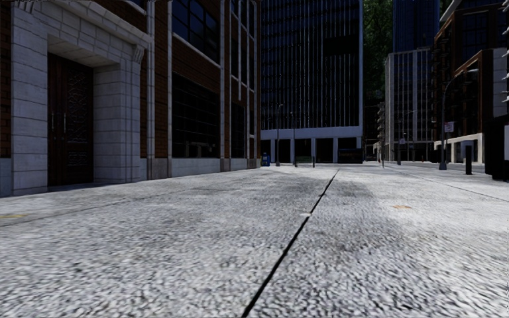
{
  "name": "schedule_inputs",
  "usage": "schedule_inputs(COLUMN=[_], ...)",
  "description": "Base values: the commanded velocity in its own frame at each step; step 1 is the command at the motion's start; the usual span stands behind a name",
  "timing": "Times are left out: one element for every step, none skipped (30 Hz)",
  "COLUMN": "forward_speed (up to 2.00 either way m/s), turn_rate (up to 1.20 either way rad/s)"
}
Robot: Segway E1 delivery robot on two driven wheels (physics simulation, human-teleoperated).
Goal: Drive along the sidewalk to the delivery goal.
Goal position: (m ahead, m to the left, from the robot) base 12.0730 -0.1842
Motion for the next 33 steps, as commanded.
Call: schedule_inputs(forward_speed=[2.0, 2.0, 2.0, 2.0, 2.0, 2.0, 2.0, 2.0, 2.0, 2.0, 2.0, 2.0, 2.0, 2.0, 2.0, 2.0, 2.0, 2.0, 2.0, 2.0, 2.0, 2.0, 2.0, 2.0, 2.0, 2.0, 2.0, 2.0, 2.0, 2.0, 2.0, 2.0, 2.0], turn_rate=[0.0, 0.0, 0.0, 0.0, 0.0, 0.0, 0.0, 0.0, 0.0, 0.0, 0.0, 0.0, 0.0, 0.0, 0.0, 0.0, 0.0, 0.0, 0.0, 0.0, 0.0, 0.0, 0.0, 0.0, 0.0, 0.0, 0.0, 0.0, 0.0, 0.0, 0.0, 0.0, 0.0])
